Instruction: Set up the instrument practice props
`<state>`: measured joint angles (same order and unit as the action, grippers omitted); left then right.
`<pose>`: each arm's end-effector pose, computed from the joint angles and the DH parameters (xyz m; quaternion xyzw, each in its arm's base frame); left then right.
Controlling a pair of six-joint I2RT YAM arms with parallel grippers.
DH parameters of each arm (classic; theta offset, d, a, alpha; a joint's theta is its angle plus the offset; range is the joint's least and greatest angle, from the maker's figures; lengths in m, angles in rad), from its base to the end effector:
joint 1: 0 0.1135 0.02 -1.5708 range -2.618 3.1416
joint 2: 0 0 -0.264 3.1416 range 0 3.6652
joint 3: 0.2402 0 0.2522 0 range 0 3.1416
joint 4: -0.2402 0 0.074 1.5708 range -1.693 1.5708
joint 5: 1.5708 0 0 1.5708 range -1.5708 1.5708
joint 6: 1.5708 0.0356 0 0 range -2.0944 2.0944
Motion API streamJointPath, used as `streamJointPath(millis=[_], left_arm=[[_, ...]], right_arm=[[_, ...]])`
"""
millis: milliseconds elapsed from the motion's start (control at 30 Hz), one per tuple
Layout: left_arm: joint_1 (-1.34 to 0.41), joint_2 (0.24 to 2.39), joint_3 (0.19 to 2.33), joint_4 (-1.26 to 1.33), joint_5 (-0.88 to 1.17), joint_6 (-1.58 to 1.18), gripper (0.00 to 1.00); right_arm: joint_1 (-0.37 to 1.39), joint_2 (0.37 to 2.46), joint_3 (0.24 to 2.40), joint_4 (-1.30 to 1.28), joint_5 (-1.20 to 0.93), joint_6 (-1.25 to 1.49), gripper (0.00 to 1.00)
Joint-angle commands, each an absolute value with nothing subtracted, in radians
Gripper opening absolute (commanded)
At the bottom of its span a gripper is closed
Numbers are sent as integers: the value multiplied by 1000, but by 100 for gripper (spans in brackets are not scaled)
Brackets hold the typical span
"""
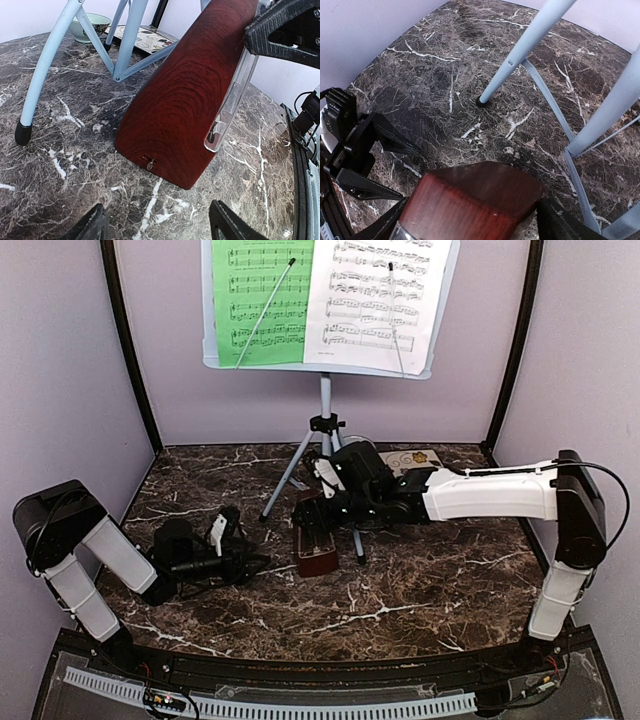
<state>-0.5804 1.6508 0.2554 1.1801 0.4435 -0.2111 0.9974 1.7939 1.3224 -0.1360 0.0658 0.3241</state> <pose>0.1979 -0.1480 0.1232 0.2751 0.7217 -0.3939 0.4984 0.2265 0.3464 0.2506 -0.2782 0.8411 0.2611 0.3834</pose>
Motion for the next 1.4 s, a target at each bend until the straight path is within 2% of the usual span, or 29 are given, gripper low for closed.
streamJointPath(millis=[0,233,433,633,733,933,1367], left_arm=[[-581,1659,254,1198,485,-173,70],[-595,1674,244,1174,478,-118,63],[-716,1714,302,1063,374,-23,57],[-728,1753,260,1184,331,-33,51],[-727,1768,244,1209,305,-14,54],[-728,1768,232,1216,219,47,69],[-738,1784,291,1179,210,77,74]], right_arm=[[1019,1823,1353,-102,29,296,81],[1018,1829,1331,-70,-51,269,76],[1017,1821,1309,-36,-118,252,73],[1016,1816,1296,-20,-178,235,68],[1016,1811,1289,-15,-210,206,65],[1015,1808,1298,-33,-244,160,62],[1018,1810,1290,-14,-270,178,59]])
